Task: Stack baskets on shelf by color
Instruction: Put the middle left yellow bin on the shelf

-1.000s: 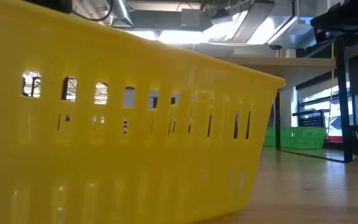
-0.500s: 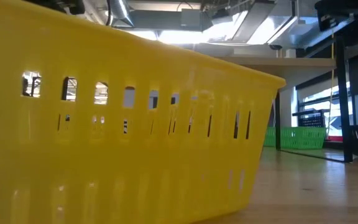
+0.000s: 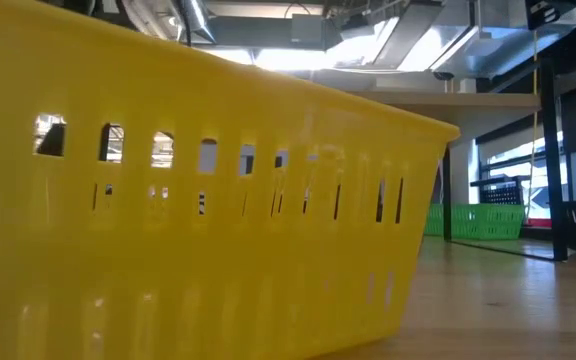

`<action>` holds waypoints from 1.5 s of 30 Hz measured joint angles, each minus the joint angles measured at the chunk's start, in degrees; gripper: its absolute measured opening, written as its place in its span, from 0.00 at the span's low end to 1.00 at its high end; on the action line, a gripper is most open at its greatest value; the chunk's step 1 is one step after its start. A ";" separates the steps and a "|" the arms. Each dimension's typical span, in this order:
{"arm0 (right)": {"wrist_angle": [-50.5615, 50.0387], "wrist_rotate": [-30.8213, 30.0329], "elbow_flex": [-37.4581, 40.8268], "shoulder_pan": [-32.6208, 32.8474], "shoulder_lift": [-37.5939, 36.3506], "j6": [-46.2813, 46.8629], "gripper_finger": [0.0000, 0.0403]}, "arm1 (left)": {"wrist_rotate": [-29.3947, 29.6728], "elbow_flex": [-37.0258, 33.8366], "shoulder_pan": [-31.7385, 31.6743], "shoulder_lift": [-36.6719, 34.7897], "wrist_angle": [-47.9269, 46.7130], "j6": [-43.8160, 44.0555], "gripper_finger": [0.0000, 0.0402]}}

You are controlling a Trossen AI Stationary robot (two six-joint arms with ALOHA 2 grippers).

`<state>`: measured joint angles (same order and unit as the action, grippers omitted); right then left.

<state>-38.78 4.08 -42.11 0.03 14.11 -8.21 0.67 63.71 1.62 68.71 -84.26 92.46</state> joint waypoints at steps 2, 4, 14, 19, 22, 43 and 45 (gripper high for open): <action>-0.28 0.00 0.00 -0.02 0.05 -0.02 0.02 | -0.01 0.01 -0.46 0.11 -1.80 0.09 0.19; -0.27 0.00 -0.02 -0.02 0.05 -0.02 0.02 | 0.02 0.01 -1.16 0.06 -2.71 0.27 0.19; -0.22 0.01 -0.02 -0.02 0.05 -1.16 0.02 | -1.17 0.01 -6.08 -0.46 -3.24 -14.81 0.19; -0.17 0.01 -0.02 -0.02 0.05 -1.09 0.02 | -1.81 0.01 -9.08 -0.46 -3.11 -25.04 0.19; -0.16 0.00 -0.02 -0.02 0.05 -1.09 0.02 | -1.93 0.01 -10.46 -0.46 -2.99 -32.83 0.19; -0.12 0.02 -0.02 -0.02 0.05 -1.16 0.02 | -5.35 -7.29 -16.03 -1.38 -0.52 -62.93 0.19; -0.11 0.02 -0.02 -0.02 0.05 -1.18 0.02 | -6.50 -9.31 -16.00 -1.35 -0.54 -63.00 0.19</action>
<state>-38.89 4.10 -42.13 0.01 14.15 -9.39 -5.83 54.40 -14.39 67.35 -84.79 29.45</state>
